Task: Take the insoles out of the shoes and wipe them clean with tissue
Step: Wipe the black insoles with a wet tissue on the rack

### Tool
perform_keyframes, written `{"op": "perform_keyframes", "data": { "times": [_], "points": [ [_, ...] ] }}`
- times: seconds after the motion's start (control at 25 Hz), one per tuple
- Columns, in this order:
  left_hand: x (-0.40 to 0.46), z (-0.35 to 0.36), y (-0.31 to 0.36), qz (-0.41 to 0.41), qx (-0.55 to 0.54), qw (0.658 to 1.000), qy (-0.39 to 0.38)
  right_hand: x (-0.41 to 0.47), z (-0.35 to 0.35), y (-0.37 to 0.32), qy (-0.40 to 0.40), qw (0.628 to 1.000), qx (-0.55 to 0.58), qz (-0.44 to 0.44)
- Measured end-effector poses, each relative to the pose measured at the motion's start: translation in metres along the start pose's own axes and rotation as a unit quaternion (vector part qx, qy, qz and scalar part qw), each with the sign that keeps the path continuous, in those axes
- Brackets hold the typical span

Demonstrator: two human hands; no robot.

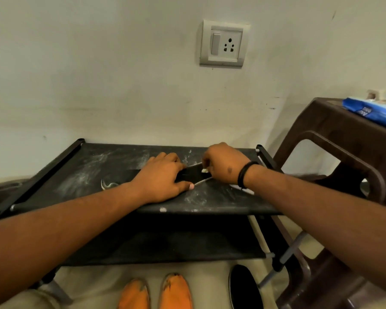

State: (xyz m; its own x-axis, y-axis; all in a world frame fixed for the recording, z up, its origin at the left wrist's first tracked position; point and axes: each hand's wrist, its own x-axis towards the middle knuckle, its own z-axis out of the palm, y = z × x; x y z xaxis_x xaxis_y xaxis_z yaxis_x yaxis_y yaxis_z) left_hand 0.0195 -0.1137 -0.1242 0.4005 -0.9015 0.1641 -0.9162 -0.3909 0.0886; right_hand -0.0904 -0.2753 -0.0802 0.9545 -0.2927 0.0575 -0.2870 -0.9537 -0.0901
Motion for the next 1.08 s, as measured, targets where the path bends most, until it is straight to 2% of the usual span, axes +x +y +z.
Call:
{"op": "perform_keyframes", "data": {
  "times": [0.08, 0.24, 0.44, 0.52, 0.64, 0.76, 0.88, 1.08],
  "points": [
    [0.0, -0.001, 0.0, -0.004, 0.001, 1.0, -0.001, -0.001, -0.001, 0.003, 0.015, 0.999, -0.039, 0.034],
    [0.001, 0.002, -0.002, -0.005, -0.012, 1.0, 0.003, -0.014, 0.006, 0.003, -0.047, 0.999, -0.005, 0.026],
    [0.003, 0.003, -0.003, -0.004, -0.014, 1.0, 0.003, 0.002, 0.012, 0.016, 0.02, 0.996, 0.011, 0.083],
    [0.002, 0.003, -0.003, -0.008, -0.011, 1.0, 0.005, 0.006, 0.016, 0.007, 0.027, 0.997, 0.034, 0.061],
    [0.002, 0.004, -0.005, -0.004, -0.009, 1.0, 0.008, -0.001, 0.015, 0.0, -0.016, 0.999, 0.042, -0.002],
    [0.004, 0.004, -0.005, 0.0, -0.012, 1.0, 0.008, -0.001, 0.007, 0.016, 0.001, 1.0, 0.011, 0.025],
    [0.004, 0.003, -0.004, -0.001, -0.01, 1.0, 0.005, 0.005, 0.012, 0.019, 0.048, 0.997, 0.043, 0.052],
    [0.001, 0.004, -0.003, 0.003, -0.01, 1.0, 0.011, -0.004, 0.013, 0.013, -0.013, 0.998, 0.067, -0.003]
  ]
}}
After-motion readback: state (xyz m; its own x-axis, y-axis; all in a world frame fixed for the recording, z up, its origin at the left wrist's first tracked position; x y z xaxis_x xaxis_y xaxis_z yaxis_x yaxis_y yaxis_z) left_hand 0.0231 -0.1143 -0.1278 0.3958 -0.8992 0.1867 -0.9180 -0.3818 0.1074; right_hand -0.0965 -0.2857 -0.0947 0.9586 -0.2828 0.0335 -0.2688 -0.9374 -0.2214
